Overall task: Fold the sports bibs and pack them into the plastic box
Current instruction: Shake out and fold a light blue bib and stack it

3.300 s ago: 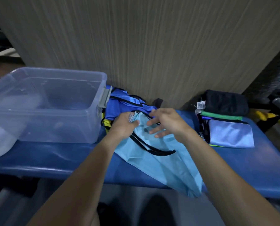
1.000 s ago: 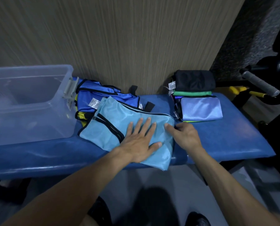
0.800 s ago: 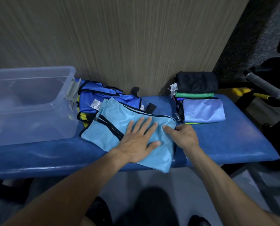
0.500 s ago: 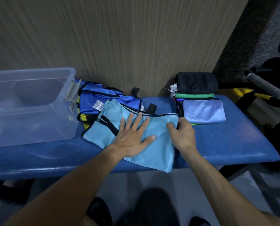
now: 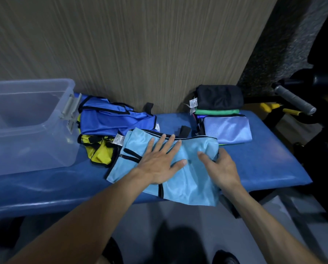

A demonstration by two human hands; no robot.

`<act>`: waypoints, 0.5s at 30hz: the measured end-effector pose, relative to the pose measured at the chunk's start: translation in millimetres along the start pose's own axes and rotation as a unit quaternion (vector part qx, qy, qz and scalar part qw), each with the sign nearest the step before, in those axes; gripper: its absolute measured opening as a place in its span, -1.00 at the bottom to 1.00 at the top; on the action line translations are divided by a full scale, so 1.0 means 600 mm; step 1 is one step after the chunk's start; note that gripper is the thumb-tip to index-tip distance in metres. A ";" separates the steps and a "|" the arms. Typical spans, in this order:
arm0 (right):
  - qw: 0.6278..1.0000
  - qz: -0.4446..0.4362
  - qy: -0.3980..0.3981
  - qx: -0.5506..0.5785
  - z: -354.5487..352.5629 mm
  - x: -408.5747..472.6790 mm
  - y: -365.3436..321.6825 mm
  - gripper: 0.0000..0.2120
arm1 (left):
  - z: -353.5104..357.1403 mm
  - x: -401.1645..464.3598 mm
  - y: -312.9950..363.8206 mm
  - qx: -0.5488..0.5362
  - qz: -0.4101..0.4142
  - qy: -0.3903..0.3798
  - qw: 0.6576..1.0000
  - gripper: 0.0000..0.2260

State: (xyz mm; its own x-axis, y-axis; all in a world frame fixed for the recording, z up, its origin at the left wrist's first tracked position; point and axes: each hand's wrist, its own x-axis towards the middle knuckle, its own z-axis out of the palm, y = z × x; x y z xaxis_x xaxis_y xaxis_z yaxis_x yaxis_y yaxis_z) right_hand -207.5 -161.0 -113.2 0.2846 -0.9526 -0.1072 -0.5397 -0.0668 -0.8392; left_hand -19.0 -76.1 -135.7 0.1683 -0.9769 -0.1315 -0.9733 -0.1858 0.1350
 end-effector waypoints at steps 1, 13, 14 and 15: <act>1.000 -0.001 0.000 0.000 0.000 -0.002 0.002 -0.67 | -0.001 0.004 -0.002 -0.005 0.003 -0.002 1.000 -0.29; 0.996 0.012 0.026 0.081 -0.030 0.013 -0.018 -0.81 | -0.018 0.005 -0.004 -0.057 0.034 0.012 0.998 -0.33; 0.996 0.017 0.028 0.089 -0.040 0.015 -0.026 -0.80 | -0.017 0.003 -0.005 -0.056 0.041 0.010 0.998 -0.34; 0.995 0.018 0.027 0.093 -0.050 0.016 -0.033 -0.78 | -0.015 0.002 -0.007 -0.051 0.047 0.006 0.998 -0.34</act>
State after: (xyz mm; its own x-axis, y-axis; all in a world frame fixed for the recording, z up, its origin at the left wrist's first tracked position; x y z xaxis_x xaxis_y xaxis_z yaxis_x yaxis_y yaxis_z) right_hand -217.8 -177.5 -81.9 0.2228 -0.9681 -0.1146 -0.3916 0.0187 -0.9199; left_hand -13.4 -77.2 -127.2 0.0793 -0.9915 -0.1028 -0.9639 -0.1026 0.2459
